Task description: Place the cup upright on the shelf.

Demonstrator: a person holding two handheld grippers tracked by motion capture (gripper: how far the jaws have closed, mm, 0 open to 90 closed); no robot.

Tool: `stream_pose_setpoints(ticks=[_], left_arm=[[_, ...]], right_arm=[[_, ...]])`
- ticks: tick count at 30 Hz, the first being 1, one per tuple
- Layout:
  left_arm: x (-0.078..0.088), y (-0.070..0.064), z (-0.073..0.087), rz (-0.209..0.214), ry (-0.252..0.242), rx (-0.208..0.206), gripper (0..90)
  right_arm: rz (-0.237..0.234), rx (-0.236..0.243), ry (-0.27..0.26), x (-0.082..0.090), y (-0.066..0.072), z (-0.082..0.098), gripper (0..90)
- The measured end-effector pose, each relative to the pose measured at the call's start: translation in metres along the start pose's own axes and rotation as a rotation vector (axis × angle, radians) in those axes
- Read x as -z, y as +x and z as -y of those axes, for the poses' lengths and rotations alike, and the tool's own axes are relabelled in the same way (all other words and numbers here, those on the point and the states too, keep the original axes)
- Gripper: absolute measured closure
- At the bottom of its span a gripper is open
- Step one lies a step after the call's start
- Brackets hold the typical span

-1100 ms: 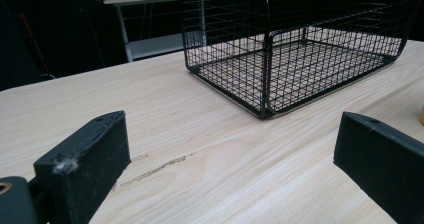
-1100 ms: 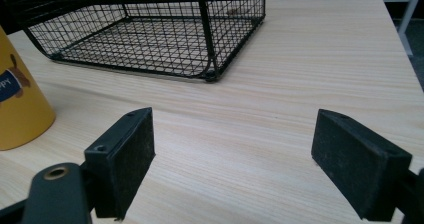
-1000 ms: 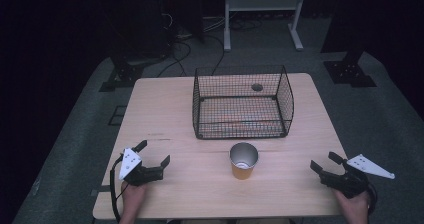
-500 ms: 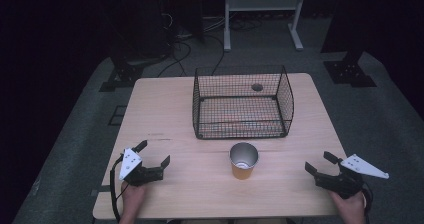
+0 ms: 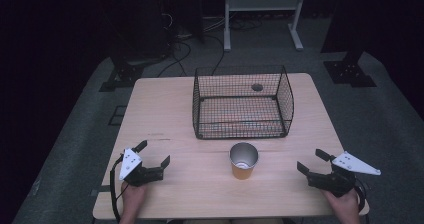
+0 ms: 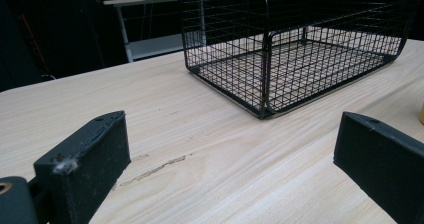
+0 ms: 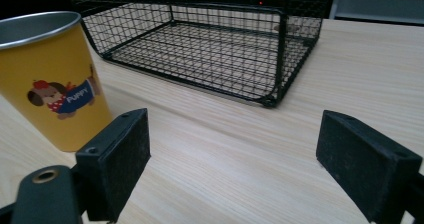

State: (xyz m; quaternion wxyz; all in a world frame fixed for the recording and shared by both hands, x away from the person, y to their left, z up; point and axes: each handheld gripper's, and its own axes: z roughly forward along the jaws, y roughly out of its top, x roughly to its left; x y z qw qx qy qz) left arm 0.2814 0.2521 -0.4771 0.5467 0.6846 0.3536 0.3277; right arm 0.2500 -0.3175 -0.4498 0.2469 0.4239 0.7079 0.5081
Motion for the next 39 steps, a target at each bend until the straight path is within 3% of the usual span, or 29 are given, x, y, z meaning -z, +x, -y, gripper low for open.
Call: stream_pose_setpoints(ticks=[13,30,39], left_arm=[[0.000,0.000,0.000,0.001,0.000,-0.001,0.8],[0.000,0.000,0.000,0.002,0.000,-0.004,0.8],[0.000,0.000,0.000,0.002,0.000,-0.004,0.8]], right_arm=[[-0.074,0.041,0.033,-0.014,0.021,-0.006,13.0],[-0.123,0.096,0.055,-0.026,0.039,-0.015,12.9],[-0.152,0.151,0.067,-0.035,0.054,-0.019,12.8]])
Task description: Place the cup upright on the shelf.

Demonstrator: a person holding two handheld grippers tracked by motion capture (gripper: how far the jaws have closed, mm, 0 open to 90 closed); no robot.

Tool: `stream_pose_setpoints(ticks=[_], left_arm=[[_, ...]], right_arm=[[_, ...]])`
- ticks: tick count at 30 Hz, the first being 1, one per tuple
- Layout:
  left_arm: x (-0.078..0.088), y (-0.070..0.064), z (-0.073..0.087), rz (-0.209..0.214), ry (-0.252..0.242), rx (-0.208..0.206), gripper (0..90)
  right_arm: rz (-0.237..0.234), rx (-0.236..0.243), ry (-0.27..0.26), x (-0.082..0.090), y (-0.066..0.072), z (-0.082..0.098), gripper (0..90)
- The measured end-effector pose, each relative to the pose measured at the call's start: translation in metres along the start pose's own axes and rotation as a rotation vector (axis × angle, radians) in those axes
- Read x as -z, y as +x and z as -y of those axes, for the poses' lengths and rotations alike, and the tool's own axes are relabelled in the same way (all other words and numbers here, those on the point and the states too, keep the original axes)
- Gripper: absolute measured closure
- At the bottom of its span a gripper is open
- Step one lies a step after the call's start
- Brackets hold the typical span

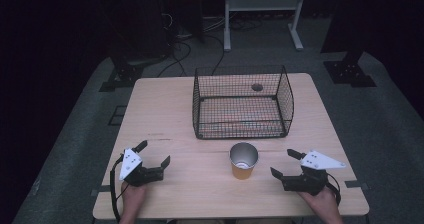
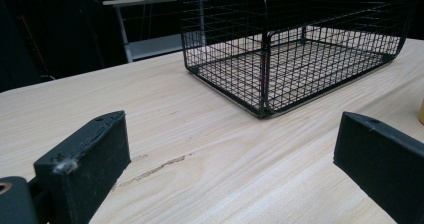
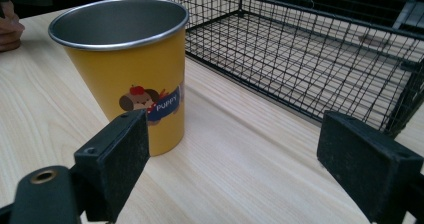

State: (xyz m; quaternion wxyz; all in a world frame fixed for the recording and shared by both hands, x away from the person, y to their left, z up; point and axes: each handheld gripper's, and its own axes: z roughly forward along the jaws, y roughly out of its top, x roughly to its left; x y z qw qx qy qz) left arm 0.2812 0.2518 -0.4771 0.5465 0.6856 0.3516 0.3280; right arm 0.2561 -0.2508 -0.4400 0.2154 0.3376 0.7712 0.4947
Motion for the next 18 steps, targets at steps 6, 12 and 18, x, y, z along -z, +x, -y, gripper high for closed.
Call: stream_pose_setpoints(ticks=[6,12,18], left_arm=[[0.000,0.000,0.000,0.000,0.001,-0.001,0.8],[0.000,0.000,0.000,0.001,0.000,-0.002,0.8],[0.000,0.000,0.000,0.002,0.000,-0.002,0.8]], right_arm=[[-0.019,0.012,0.000,-0.003,0.005,-0.004,12.3],[-0.047,0.030,0.015,-0.009,0.012,-0.008,11.5],[-0.077,0.049,0.031,-0.016,0.019,-0.011,10.4]])
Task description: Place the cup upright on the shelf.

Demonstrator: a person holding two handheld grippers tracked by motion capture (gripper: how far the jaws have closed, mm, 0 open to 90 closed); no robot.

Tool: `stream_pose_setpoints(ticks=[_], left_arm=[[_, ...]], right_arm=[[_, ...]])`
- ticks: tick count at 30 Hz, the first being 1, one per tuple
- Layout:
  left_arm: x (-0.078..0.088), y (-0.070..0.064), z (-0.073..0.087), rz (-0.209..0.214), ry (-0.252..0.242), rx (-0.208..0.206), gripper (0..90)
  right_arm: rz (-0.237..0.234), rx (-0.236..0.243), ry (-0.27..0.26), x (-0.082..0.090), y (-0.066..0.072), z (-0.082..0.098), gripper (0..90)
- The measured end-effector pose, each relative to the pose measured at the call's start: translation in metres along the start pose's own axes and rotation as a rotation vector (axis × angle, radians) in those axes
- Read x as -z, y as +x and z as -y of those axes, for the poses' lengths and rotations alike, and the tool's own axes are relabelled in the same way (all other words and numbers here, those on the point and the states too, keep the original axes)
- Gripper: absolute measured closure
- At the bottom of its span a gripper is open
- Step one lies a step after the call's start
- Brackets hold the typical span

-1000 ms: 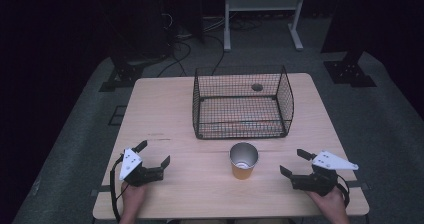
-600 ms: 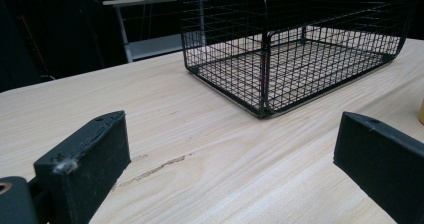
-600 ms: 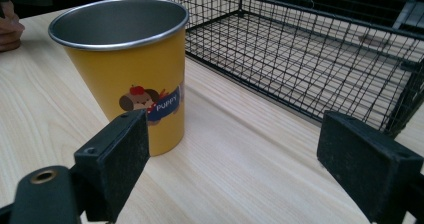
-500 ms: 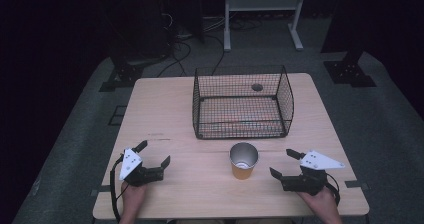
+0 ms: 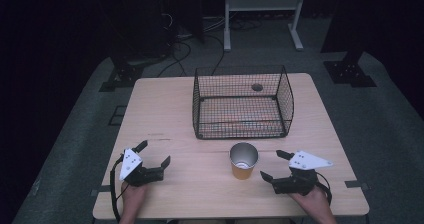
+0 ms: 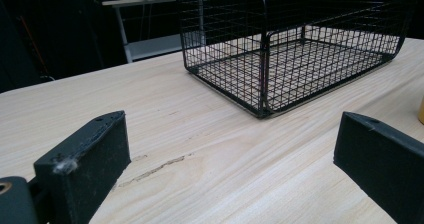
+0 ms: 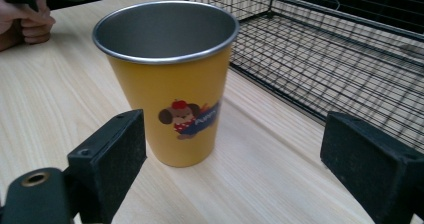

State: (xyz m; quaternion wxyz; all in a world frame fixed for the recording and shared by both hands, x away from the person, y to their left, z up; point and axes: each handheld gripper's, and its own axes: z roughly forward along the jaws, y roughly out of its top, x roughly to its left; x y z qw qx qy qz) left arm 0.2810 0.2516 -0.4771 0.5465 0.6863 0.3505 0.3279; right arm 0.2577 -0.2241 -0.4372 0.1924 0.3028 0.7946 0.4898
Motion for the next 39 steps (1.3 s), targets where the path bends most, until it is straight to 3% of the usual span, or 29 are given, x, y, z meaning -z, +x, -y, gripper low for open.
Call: stream_pose_setpoints(ticks=[17,24,39], left_arm=[[0.000,0.000,0.000,0.002,0.000,-0.002,0.8],[0.000,0.000,0.000,0.002,0.000,-0.002,0.8],[0.000,0.000,0.000,0.002,-0.001,-0.001,0.8]], right_arm=[[-0.046,0.040,0.044,-0.024,0.016,-0.009,8.5],[-0.030,0.041,0.046,-0.028,0.019,-0.011,2.7],[-0.032,0.034,0.053,-0.046,0.025,-0.017,2.3]])
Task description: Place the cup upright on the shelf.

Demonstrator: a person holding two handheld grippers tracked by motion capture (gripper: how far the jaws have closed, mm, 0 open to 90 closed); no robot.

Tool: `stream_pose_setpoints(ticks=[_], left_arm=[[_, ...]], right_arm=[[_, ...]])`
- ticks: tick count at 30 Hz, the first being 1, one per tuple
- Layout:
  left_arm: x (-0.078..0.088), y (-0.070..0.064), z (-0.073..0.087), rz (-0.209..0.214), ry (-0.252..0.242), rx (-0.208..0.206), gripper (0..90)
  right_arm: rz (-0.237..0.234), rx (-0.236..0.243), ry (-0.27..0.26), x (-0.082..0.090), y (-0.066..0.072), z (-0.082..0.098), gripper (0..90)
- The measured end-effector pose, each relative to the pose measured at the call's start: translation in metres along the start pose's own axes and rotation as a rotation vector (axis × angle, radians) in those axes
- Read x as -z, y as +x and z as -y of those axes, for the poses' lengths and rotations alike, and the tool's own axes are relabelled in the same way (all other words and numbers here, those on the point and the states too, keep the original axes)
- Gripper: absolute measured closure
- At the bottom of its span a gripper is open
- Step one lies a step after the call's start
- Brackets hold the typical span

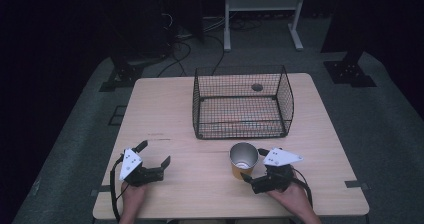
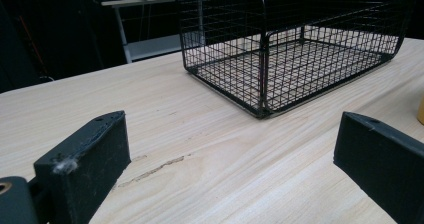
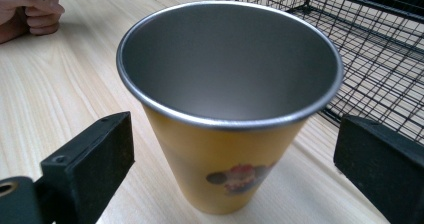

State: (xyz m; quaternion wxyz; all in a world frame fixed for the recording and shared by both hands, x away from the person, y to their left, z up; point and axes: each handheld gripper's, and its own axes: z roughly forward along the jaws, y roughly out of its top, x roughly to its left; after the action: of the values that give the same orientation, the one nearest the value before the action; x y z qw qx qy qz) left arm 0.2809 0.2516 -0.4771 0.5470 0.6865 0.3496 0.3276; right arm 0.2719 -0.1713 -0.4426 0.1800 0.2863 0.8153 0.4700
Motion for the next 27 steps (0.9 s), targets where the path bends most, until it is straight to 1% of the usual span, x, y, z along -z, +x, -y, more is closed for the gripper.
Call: stream_pose_setpoints(ticks=[2,9,11,20,22,23,26,27], left_arm=[[0.000,0.000,0.000,0.001,0.000,0.001,0.8],[0.000,0.000,0.000,0.000,0.000,0.001,0.8],[0.000,0.000,0.000,0.000,0.000,0.001,0.8],[0.000,0.000,0.000,0.001,-0.001,0.001,0.8],[0.000,0.000,0.000,0.001,-0.001,0.001,0.8],[0.000,0.000,0.000,0.002,-0.001,0.000,0.8],[0.000,0.000,0.000,0.002,-0.001,0.000,0.8],[0.000,0.000,0.000,0.002,-0.001,0.000,0.8]], right_arm=[[0.008,0.002,0.000,-0.003,0.000,-0.002,2.3],[0.007,0.001,-0.006,-0.010,0.001,-0.006,2.3],[0.020,0.000,0.002,-0.014,0.000,-0.006,2.3],[0.008,-0.002,-0.010,-0.022,-0.001,-0.008,2.4],[0.007,-0.006,-0.004,-0.024,0.000,-0.008,3.5],[-0.001,0.000,-0.012,-0.023,0.000,-0.008,7.5],[0.003,0.005,-0.014,-0.022,0.001,-0.009,8.2],[-0.010,0.005,-0.020,-0.021,0.001,-0.009,13.3]])
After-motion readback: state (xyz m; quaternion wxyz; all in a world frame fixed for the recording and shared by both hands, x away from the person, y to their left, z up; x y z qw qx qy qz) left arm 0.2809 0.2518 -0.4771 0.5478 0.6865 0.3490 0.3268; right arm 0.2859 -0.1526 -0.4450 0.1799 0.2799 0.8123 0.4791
